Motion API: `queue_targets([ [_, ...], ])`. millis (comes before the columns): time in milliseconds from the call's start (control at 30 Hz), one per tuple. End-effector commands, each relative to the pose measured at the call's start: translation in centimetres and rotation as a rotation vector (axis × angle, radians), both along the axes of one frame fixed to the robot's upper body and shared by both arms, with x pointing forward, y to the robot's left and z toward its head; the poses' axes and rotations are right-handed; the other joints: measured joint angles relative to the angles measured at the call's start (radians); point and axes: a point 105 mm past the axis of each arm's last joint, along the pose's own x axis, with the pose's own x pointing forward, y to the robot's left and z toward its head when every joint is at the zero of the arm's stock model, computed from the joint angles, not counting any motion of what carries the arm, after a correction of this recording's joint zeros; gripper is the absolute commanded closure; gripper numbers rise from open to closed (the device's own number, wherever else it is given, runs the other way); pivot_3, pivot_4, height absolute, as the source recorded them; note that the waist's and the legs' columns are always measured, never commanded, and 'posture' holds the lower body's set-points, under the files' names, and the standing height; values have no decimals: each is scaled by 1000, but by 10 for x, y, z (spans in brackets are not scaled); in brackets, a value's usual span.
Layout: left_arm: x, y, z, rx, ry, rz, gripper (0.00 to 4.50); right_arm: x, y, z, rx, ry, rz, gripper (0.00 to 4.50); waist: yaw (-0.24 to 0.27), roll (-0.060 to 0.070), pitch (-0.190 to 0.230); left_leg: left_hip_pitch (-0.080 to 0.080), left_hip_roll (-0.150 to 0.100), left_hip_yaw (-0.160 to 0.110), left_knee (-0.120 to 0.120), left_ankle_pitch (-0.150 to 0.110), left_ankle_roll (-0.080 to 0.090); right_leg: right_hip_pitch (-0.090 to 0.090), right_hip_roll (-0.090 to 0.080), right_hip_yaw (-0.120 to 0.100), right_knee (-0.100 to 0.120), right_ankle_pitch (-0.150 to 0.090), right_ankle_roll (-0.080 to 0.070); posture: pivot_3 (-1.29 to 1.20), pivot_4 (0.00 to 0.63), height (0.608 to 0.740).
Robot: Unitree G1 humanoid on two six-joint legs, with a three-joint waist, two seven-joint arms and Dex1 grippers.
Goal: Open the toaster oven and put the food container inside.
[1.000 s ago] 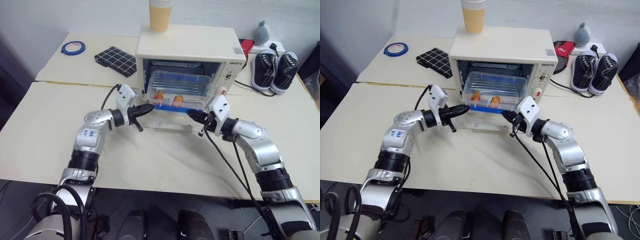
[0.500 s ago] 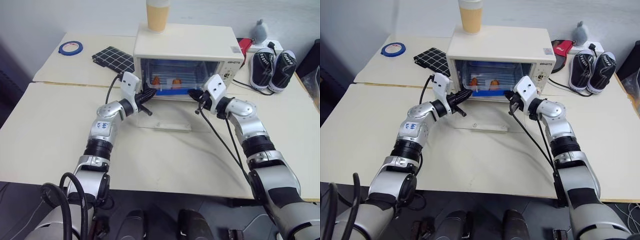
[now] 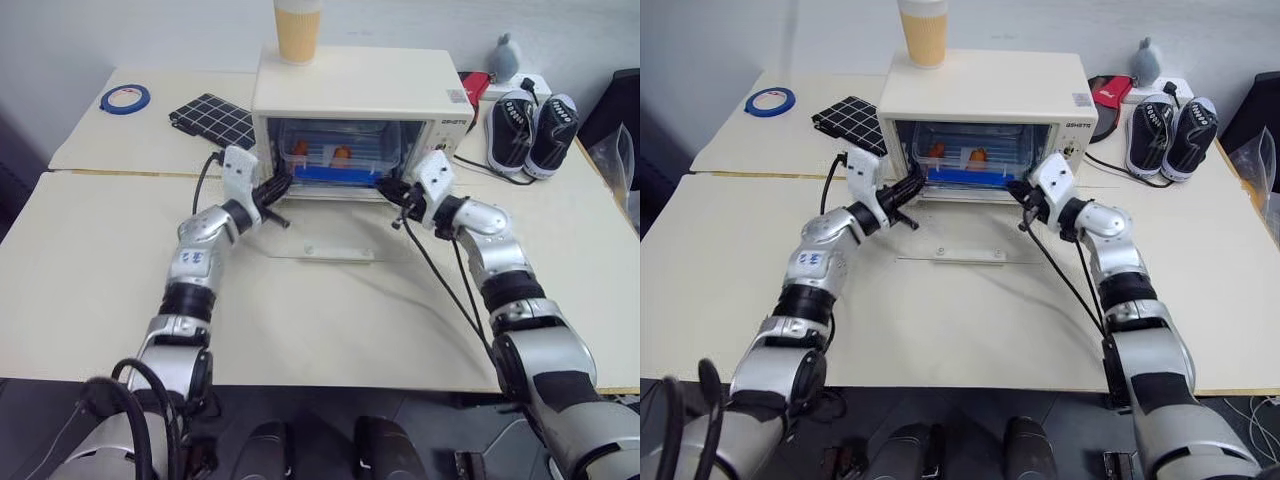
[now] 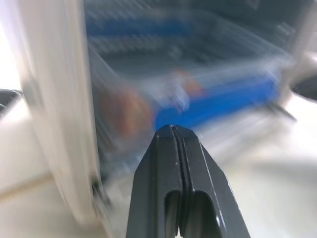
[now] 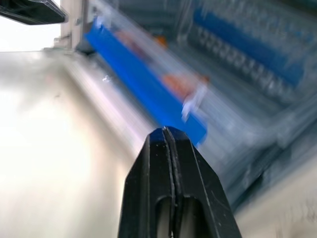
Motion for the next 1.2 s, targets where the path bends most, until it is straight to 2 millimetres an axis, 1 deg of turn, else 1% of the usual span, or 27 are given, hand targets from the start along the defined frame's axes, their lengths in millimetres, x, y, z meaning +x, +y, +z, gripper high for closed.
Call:
queue_targets([
  [33,-29,21,24,10,-72,-64,4500,-25,-22,22,16,-19,50,4484,1,1,0,0,0,0,0,0,0,0,0,0,-1,0,0,0,150,740],
  [100,-44,34,26,14,-79,-97,4500,-36,-32,17,-9,14,56,4484,2,1,1,0,1,0,1,0,0,0,0,1,-1,0,0,0,150,740],
  [133,-58,42,23,45,-85,-151,4500,-39,-43,8,-35,34,28,4484,2,1,1,0,1,0,1,0,0,1,0,1,-1,0,0,0,150,740],
  [167,-67,46,21,68,-86,-190,4500,-40,-50,2,-51,47,7,4484,2,1,0,1,1,0,1,0,0,1,0,1,-1,0,0,0,150,740],
  [200,-79,56,19,104,-87,-225,4500,-42,-60,-10,-77,74,-10,4484,2,1,0,1,1,1,1,0,-1,1,0,1,-1,0,0,0,150,740],
  [267,-90,66,17,139,-87,-256,4500,-46,-70,-23,-102,101,-20,4484,1,1,1,3,1,1,1,-1,-1,3,0,2,-2,0,0,0,150,740],
  [300,-97,75,16,155,-73,-266,4319,-47,-73,-33,-107,122,-19,4496,2,2,1,3,1,2,0,-1,-1,3,0,2,-2,0,0,0,150,740],
  [333,-100,81,19,140,-72,-262,4117,-48,-75,-39,-108,133,-10,4500,1,2,1,3,1,2,0,-1,-1,3,0,2,-2,0,-1,0,150,740],
  [367,-104,88,22,152,-74,-252,3912,-50,-74,-48,-107,142,8,4500,2,3,1,3,1,2,1,-1,-1,3,0,2,-2,0,-1,0,150,740],
  [400,-108,94,27,164,-82,-248,3609,-51,-72,-55,-110,143,24,4500,1,3,1,3,1,2,1,-1,-1,3,0,2,-2,0,-1,0,150,740],
  [433,-110,97,30,172,-89,-246,3313,-51,-70,-58,-113,140,35,4500,0,3,2,3,1,2,1,-1,-1,3,0,2,-2,0,-1,0,150,740],
  [467,-117,100,32,164,-75,-253,2921,-51,-64,-65,-123,145,60,4500,0,3,2,3,2,2,1,-1,-1,3,0,2,-2,0,-1,0,150,740],
  [533,-132,100,31,142,-36,-286,2342,-50,-52,-74,-84,159,101,4500,-2,4,2,3,2,2,0,-1,-1,3,0,3,-2,0,0,0,150,740],
  [567,-136,99,30,133,-26,-294,2021,-51,-48,-76,-74,165,117,4500,-3,5,3,4,2,2,-1,-1,-1,3,0,3,-3,0,0,0,150,740],
  [633,-133,105,26,95,-21,-241,1402,-52,-41,-80,-68,188,162,4500,-2,6,4,5,2,3,-2,-1,-1,3,0,4,-3,0,-1,0,150,740],
  [700,-134,109,18,99,-18,-215,807,-51,-32,-73,-26,167,193,4500,-2,6,4,6,2,3,-2,-1,-1,3,1,4,-2,0,-1,0,150,740],
  [733,-135,108,17,94,-17,-216,488,-51,-28,-67,-11,139,212,4500,-2,6,4,6,2,3,-1,-1,-1,3,1,4,-2,0,-1,0,150,740],
  [800,-136,105,18,91,-25,-217,10,-51,-24,-60,13,106,235,4500,-2,6,4,6,2,3,-2,-1,-1,3,1,4,-2,0,-1,0,150,740],
  [933,-135,100,20,35,-38,-203,10,-48,-12,-27,156,3,254,4500,0,6,4,5,2,3,-2,-1,-1,3,0,4,-2,0,0,0,150,740],
  [1100,-134,92,22,-40,-42,-196,10,-46,-2,6,261,-89,261,4500,0,7,4,6,2,3,-2,-1,-1,3,1,5,-2,0,-1,0,150,740],
  [1200,-129,88,27,-81,-74,-169,10,-39,1,27,328,-136,246,4500,0,7,4,6,2,3,-2,-1,-1,3,0,5,-2,0,-1,0,150,740],
])
